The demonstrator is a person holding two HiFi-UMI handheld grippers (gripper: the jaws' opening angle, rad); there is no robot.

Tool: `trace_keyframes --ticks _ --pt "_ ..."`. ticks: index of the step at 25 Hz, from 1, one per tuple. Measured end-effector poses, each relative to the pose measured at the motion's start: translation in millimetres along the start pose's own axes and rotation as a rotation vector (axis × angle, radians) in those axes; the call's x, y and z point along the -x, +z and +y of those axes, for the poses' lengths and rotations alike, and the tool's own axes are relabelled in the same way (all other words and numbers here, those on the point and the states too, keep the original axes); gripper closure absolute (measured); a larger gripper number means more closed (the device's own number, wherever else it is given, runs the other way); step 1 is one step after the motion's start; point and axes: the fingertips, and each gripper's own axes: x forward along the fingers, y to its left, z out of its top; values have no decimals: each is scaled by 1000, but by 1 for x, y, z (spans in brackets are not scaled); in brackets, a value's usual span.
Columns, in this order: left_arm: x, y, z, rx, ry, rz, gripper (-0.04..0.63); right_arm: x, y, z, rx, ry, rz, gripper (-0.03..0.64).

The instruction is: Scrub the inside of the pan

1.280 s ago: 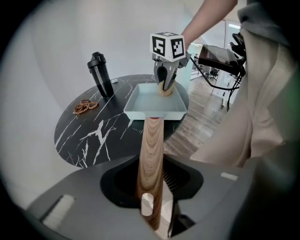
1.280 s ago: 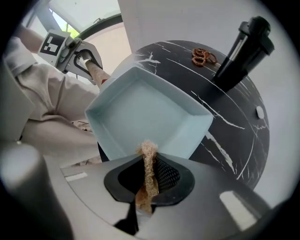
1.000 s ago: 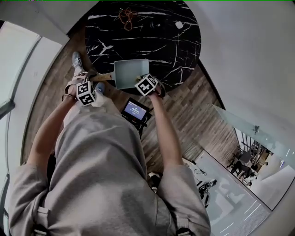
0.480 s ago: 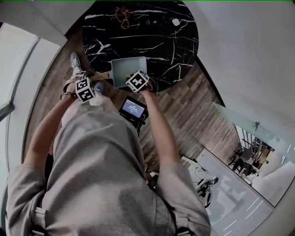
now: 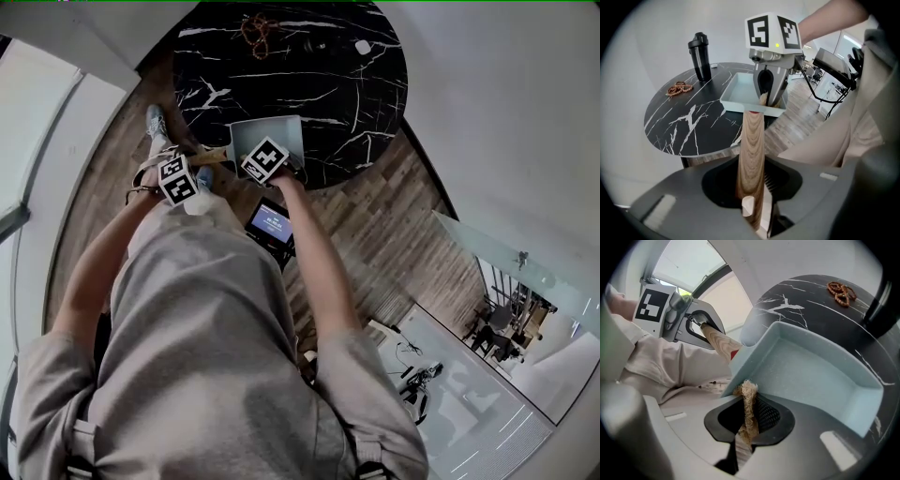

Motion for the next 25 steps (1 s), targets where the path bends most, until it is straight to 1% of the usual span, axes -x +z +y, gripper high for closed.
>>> trace_keyframes --ticks 3,7,12,15,18,20,23,24,25 --pt "0 -1 -1 9 2 -3 485 3 0 5 6 20 39 572" --pt "0 -1 -1 33 2 5 474 -3 0 8 45 38 57 574" --pt "-2 -2 -6 31 -5 18 471 -7 -5 14 93 64 101 572" --pt "-2 -2 -8 25 -3 26 472 -2 -6 17 120 70 101 572" --pt "-2 -2 -9 15 4 29 479 9 -5 20 138 80 76 571" --pt "-2 -2 -9 12 9 25 480 19 -7 24 136 120 53 571" --pt "-2 -3 -11 21 11 21 482 36 -17 39 108 259 13 569" --pt "-2 -3 -12 26 11 21 482 41 -20 40 96 283 -13 569" --pt "-3 -2 -13 30 11 21 483 47 -23 34 76 275 -47 569"
